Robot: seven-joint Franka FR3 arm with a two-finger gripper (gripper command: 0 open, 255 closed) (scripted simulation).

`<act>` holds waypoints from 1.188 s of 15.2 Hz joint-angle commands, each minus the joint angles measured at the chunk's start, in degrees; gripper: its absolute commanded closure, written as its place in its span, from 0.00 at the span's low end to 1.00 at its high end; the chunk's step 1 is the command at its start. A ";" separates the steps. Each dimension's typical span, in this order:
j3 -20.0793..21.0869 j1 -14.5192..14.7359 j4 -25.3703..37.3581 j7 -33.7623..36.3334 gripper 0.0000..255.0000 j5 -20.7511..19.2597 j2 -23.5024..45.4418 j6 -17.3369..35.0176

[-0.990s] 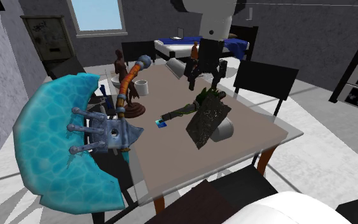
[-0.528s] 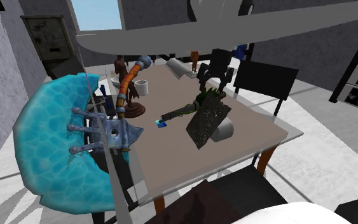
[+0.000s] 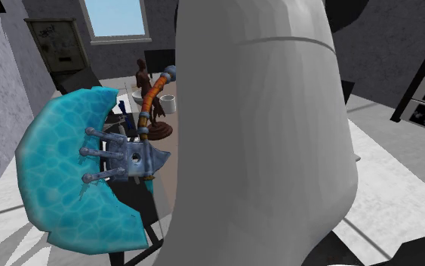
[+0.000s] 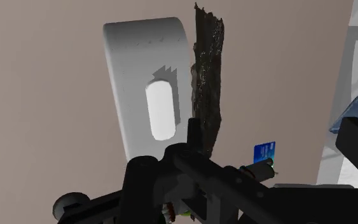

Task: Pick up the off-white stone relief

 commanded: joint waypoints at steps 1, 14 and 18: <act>1.73 -4.31 8.76 0.23 0.00 2.28 6.22 -3.12; 3.51 -6.87 12.90 -0.42 1.00 4.20 12.50 -1.37; 3.52 -6.86 12.89 -0.42 1.00 4.20 12.50 -1.36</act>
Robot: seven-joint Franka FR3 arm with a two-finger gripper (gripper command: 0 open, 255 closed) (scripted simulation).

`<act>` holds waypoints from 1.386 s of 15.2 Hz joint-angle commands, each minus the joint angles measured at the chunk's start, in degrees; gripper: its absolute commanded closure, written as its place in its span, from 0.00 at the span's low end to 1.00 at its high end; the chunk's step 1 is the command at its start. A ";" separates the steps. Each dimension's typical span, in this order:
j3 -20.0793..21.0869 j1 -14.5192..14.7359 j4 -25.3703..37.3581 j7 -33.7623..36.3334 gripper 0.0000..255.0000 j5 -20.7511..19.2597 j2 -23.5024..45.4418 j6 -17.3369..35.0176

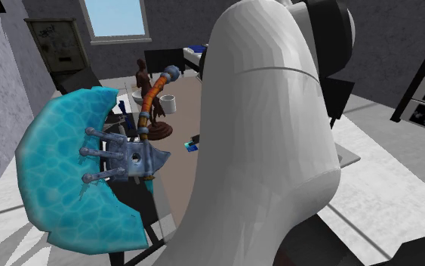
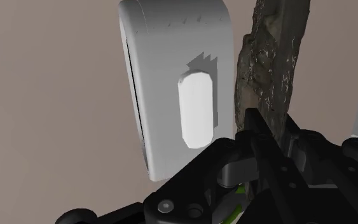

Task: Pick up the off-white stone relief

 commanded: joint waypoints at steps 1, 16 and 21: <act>-0.01 -0.01 0.00 0.00 1.00 -0.02 0.03 0.03; -0.79 -0.70 4.09 2.27 1.00 -1.23 -3.06 -6.38; -0.86 -1.12 5.83 2.99 1.00 -1.44 -3.52 -8.30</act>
